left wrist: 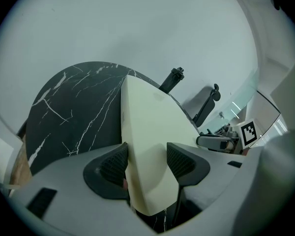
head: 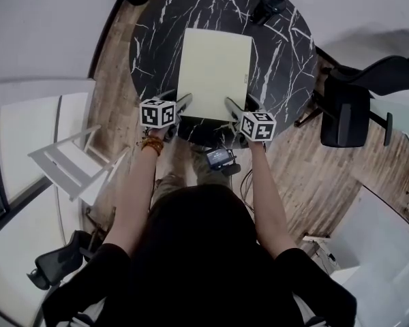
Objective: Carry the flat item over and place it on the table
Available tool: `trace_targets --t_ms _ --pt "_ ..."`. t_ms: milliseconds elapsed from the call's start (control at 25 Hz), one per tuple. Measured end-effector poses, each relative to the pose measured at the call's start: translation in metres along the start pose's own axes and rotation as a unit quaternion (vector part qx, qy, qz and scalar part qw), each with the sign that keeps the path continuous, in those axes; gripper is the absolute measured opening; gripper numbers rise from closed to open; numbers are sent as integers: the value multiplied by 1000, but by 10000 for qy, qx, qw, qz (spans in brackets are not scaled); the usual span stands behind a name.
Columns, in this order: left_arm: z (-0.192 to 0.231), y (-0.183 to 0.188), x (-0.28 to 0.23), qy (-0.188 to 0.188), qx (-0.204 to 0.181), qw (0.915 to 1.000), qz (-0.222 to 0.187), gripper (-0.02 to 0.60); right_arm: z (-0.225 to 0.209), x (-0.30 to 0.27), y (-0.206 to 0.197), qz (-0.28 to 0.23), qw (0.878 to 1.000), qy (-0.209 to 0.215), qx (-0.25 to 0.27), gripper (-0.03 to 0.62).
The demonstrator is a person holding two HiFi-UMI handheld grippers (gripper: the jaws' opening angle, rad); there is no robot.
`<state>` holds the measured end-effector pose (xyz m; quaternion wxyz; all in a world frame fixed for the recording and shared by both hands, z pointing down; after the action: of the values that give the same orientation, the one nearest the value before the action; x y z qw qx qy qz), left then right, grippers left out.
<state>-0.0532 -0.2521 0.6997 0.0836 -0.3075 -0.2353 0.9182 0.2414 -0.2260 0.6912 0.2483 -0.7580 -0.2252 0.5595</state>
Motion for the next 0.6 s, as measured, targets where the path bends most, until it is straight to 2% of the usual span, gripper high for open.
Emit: trace_targets --t_ms 320,600 --pt "-1 -5 -4 192 -155 9996 107 241 -3 -7 -7 221 9997 -31 137 341" --pt "-4 -4 -2 223 -352 9991 101 245 -3 -6 -7 180 9997 -70 136 341"
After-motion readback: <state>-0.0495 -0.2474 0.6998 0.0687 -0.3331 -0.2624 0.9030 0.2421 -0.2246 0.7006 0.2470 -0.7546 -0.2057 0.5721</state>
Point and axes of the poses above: the fingertips, and each gripper's own axes: x backward along the fingers, z to its left, y out of its top, the point moved 10 cm from there along x, backward along the fingers, and after that the axes turned 13 degrees about -y, right-handed, at the moved point
